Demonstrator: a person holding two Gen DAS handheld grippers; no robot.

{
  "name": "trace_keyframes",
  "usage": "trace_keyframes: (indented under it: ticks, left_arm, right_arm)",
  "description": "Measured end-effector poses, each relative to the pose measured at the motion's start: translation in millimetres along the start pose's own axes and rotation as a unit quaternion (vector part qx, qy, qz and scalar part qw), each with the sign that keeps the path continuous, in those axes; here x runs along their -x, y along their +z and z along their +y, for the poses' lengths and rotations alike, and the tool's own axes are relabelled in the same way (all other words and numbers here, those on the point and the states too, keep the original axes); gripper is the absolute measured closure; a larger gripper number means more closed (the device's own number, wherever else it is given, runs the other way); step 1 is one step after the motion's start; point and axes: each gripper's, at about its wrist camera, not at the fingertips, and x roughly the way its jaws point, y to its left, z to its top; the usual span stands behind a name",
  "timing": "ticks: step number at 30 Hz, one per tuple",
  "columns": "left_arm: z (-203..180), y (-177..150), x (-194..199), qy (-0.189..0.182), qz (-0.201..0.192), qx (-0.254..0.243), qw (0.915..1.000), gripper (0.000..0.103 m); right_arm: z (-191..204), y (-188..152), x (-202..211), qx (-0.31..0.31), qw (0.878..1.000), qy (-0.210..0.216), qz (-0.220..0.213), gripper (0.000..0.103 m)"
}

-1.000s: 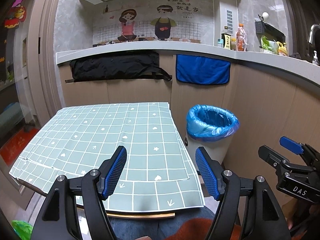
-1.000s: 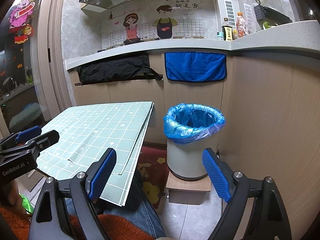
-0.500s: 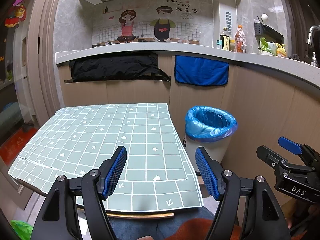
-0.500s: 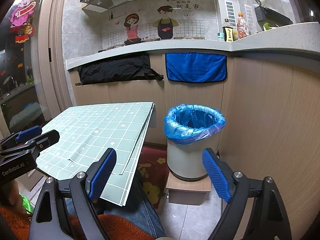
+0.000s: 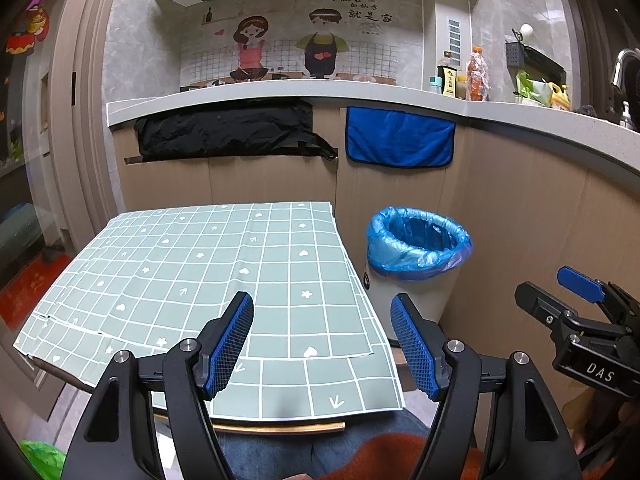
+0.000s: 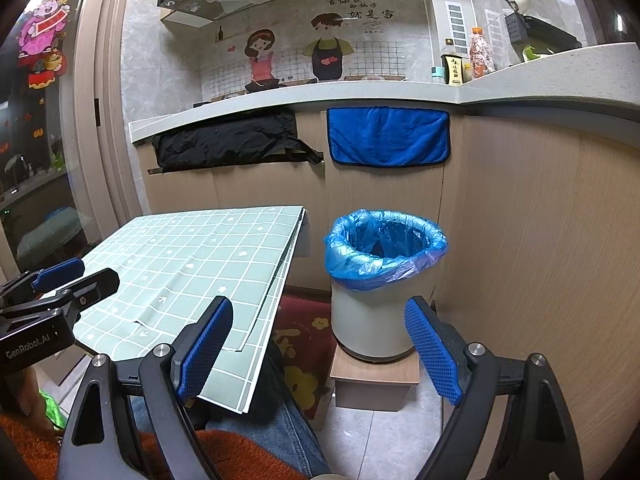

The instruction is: Collect trash

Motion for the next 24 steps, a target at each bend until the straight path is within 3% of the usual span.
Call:
trace_keyframes:
  ticks: [24]
  left_arm:
    - [0.0, -1.3, -1.9, -0.003, 0.001, -0.002, 1.0000, 0.032]
  right_arm:
    - [-2.5, 0.5, 2.9, -0.004, 1.000, -0.005, -0.006, 0.017]
